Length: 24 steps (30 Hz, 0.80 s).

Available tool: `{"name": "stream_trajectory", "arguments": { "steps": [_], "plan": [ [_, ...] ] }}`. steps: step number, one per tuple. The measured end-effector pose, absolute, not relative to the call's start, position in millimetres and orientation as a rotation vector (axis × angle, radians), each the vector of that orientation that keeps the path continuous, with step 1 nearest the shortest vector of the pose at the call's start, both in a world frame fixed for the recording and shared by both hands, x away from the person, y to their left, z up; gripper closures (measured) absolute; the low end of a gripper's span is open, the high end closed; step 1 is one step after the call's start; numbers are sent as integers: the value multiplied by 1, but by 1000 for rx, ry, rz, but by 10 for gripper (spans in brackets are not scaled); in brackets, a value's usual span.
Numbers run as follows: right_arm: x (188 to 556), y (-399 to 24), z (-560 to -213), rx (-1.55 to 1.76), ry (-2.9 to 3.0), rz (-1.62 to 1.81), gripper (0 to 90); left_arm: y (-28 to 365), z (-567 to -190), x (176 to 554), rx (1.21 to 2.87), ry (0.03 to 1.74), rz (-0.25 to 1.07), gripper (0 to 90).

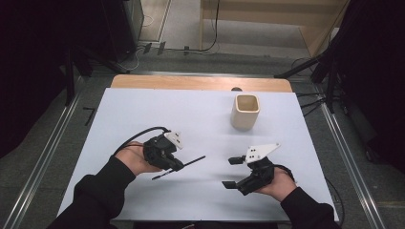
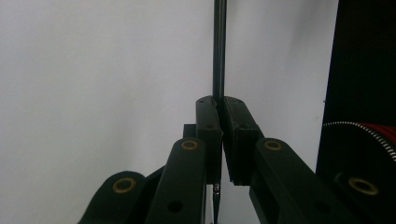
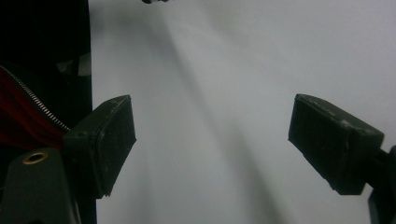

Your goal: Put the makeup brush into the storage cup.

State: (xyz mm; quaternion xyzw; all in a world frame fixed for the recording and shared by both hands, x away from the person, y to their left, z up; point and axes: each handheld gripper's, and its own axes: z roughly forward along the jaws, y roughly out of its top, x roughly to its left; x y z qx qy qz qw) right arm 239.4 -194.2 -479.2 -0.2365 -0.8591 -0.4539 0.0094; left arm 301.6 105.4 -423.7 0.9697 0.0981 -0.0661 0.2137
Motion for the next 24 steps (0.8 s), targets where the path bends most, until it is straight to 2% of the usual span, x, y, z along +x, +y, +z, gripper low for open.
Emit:
{"name": "stream_trajectory", "arguments": {
  "steps": [5, 24],
  "plan": [
    [243, -188, -474, -699, -2705, -1389, 168, 92, -420, 301, 2745, 180, -179, 864],
    [253, -166, -468, -631, -2747, -1265, 180, 77, -413, 306, 2892, 23, -135, 864]
  ]
}}
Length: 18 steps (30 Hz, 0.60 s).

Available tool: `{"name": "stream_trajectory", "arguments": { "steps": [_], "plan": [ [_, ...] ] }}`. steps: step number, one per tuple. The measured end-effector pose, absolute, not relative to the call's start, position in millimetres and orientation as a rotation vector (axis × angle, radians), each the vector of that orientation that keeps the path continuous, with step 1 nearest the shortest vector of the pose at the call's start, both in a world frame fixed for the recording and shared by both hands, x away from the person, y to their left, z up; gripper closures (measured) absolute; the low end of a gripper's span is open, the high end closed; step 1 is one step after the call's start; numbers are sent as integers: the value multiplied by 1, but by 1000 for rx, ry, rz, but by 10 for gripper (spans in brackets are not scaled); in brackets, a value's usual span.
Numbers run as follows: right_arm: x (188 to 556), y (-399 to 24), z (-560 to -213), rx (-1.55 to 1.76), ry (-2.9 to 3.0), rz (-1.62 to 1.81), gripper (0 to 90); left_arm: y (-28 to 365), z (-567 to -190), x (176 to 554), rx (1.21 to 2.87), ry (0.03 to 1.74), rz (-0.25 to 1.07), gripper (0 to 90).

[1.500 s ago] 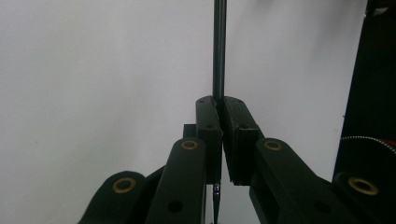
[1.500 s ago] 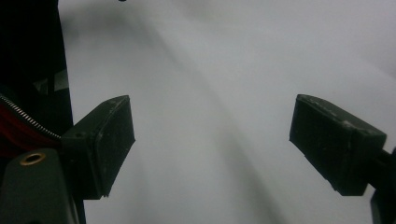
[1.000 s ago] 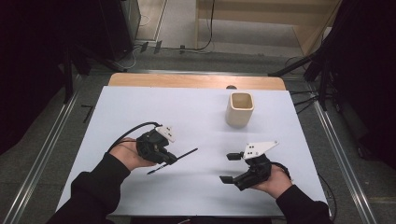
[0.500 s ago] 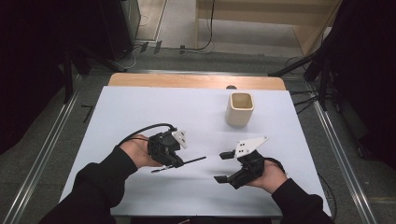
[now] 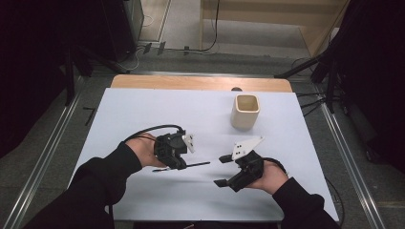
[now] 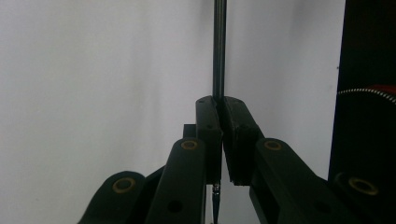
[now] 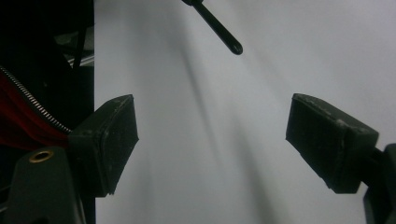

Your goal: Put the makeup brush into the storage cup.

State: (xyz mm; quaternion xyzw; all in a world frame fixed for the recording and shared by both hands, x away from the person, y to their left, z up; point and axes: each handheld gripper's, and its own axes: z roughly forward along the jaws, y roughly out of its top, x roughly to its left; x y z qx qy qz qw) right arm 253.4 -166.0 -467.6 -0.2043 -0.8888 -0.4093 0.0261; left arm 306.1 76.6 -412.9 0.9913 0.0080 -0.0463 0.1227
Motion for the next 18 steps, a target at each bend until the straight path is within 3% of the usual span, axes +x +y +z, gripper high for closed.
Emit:
{"name": "stream_trajectory", "arguments": {
  "steps": [18],
  "plan": [
    [259, -145, -469, -573, -2768, -1213, 264, 60, -411, 300, 2967, -109, -129, 863]
  ]
}}
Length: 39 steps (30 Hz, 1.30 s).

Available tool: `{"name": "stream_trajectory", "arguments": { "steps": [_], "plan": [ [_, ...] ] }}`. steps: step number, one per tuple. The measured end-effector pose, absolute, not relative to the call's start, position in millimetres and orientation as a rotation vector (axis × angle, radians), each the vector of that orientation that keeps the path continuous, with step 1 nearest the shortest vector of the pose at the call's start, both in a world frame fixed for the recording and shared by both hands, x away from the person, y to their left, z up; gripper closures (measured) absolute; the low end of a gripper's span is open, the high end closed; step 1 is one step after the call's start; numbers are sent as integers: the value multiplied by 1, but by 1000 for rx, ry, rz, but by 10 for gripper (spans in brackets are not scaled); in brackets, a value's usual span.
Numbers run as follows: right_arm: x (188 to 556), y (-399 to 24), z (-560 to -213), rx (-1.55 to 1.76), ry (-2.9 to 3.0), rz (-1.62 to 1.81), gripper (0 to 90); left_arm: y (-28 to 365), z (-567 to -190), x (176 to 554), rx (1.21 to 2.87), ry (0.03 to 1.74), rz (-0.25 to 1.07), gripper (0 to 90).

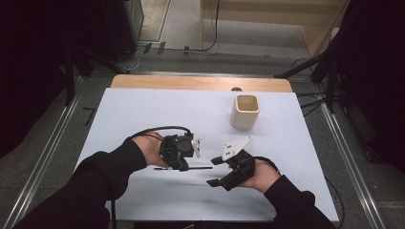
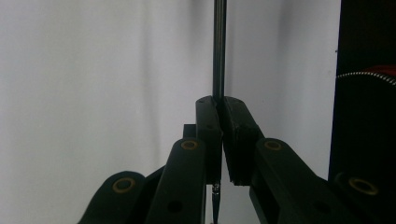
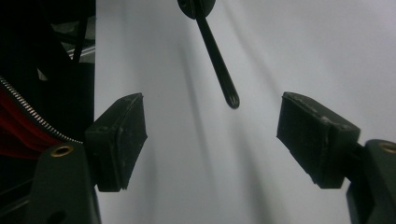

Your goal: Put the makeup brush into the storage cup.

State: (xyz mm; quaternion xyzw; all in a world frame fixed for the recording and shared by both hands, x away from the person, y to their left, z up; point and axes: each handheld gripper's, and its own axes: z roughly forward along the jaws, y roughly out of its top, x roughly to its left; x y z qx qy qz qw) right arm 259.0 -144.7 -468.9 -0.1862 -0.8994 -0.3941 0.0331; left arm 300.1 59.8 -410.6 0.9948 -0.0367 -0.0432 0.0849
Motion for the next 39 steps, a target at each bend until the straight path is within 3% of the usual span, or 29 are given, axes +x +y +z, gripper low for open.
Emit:
{"name": "stream_trajectory", "arguments": {
  "steps": [15, 19, 30, 39],
  "plan": [
    [263, -130, -472, -545, -2769, -1185, 389, 53, -411, 298, 2978, -143, -139, 863],
    [264, -127, -473, -550, -2762, -1191, 459, 51, -411, 297, 2976, -161, -134, 863],
    [266, -125, -472, -536, -2721, -1207, 755, 45, -411, 293, 2960, -203, -145, 863],
    [266, -127, -471, -498, -2697, -1211, 850, 41, -410, 292, 2956, -226, -163, 863]
  ]
}}
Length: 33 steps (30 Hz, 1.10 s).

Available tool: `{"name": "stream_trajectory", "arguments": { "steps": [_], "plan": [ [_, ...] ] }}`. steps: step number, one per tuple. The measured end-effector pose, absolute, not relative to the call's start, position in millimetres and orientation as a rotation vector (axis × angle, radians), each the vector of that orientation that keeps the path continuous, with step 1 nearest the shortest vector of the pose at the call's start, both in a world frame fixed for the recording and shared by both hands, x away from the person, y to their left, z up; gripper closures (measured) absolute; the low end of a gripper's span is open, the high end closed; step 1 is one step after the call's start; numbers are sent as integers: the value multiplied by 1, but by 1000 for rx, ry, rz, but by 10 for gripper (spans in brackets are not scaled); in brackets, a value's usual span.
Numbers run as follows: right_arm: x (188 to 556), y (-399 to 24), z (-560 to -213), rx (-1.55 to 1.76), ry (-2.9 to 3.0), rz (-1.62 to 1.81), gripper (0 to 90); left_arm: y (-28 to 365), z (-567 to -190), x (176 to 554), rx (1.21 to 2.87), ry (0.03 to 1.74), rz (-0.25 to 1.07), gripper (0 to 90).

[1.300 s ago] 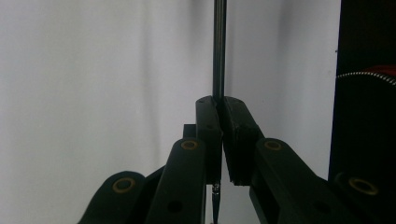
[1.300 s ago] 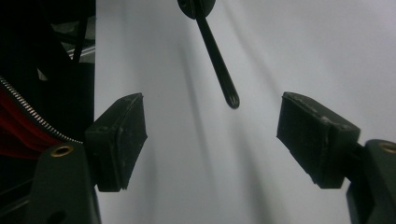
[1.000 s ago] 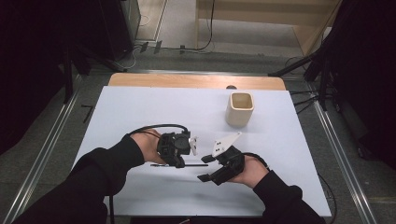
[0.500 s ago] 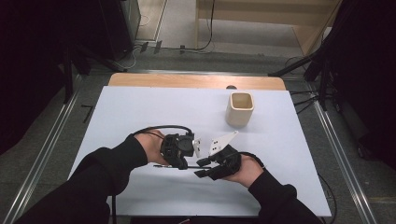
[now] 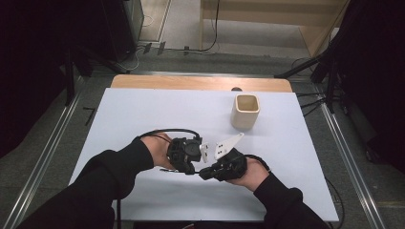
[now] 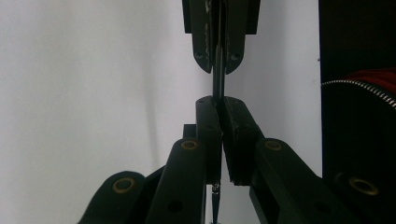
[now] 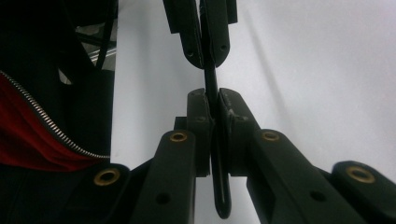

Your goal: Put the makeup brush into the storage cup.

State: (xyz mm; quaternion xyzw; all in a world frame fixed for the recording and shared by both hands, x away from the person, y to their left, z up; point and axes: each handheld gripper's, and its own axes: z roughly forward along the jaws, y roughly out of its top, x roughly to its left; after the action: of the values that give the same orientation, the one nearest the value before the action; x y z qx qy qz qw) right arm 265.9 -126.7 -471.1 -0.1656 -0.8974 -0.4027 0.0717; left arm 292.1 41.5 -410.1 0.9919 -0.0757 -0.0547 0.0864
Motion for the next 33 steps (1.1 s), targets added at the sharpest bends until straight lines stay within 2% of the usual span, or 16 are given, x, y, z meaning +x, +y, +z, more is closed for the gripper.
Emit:
{"name": "stream_trajectory", "arguments": {
  "steps": [10, 14, 16, 18, 21, 25, 33],
  "plan": [
    [266, -128, -470, -471, -2688, -1215, 859, 44, -409, 297, 2924, -198, -211, 835],
    [267, -131, -470, -497, -2689, -1201, 859, 50, -408, 303, 2894, -119, -228, 677],
    [268, -133, -469, -512, -2686, -1200, 859, 53, -408, 306, 2879, -85, -247, 626],
    [268, -135, -469, -524, -2678, -1202, 859, 55, -409, 309, 2868, -48, -253, 522],
    [269, -138, -468, -536, -2677, -1204, 859, 60, -410, 312, 2845, 1, -262, 442],
    [268, -143, -468, -543, -2680, -1218, 859, 68, -410, 314, 2811, 36, -248, 411],
    [264, -153, -466, -561, -2675, -1279, 859, 81, -406, 316, 2745, 62, -216, 406]
  ]
}}
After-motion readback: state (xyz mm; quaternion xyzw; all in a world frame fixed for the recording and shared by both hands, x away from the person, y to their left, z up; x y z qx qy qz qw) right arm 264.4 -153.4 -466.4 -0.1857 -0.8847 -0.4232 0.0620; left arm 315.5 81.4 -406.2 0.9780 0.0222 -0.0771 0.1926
